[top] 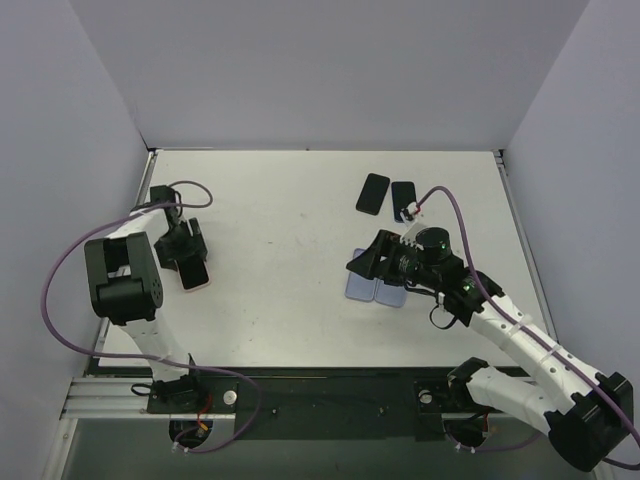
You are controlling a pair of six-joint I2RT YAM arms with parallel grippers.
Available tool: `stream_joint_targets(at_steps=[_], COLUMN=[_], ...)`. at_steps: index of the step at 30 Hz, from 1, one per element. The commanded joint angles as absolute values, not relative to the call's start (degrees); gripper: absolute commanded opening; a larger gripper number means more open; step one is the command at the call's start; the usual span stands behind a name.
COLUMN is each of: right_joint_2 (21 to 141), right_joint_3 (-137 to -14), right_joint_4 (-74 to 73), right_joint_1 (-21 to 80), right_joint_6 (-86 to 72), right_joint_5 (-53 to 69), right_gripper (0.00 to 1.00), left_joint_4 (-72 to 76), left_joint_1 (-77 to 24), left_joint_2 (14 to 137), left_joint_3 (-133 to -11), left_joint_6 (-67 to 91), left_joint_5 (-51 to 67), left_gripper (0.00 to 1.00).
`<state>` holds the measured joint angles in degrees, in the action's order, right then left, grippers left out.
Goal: Take the phone out of the phone case
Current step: Pick up the phone at the center of the board.
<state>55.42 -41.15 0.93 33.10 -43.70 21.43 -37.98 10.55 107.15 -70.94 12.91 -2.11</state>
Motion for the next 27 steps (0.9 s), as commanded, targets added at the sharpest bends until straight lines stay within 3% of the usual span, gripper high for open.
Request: stream_joint_targets(at_steps=[1,9,15,20,27], right_joint_2=[53.09,52.99,55.45,59.93,63.37], right_joint_3=[-42.89,-42.45,-44.29,-47.98,-49.22], right_joint_4=[-4.74,-6.50,-1.77,2.72,5.00], right_joint_1=[34.19,39.88,52.63,62.82,66.18], right_joint_6=[-44.82,-44.83,-41.14,-35.96,-33.22], right_joint_5=[14.42,5.37,-6.14,-15.55,-21.45], right_gripper=[0.63,0.62,0.62,0.63,0.63], left_joint_4=[-34.19,-27.96,-10.25,4.38,5.54], left_joint_1=[7.56,5.89,2.39,-10.95,-25.20], left_joint_2=[100.38,87.65,69.83,57.59,46.41], left_joint_3=[-69.09,-63.29,-45.99,-33.51,-29.53], left_joint_6=[15.19,25.39,51.99,76.68,91.83], left_joint_5=[1.39,15.19,29.44,24.20,11.45], left_gripper=[0.00,0.00,0.00,0.00,0.00])
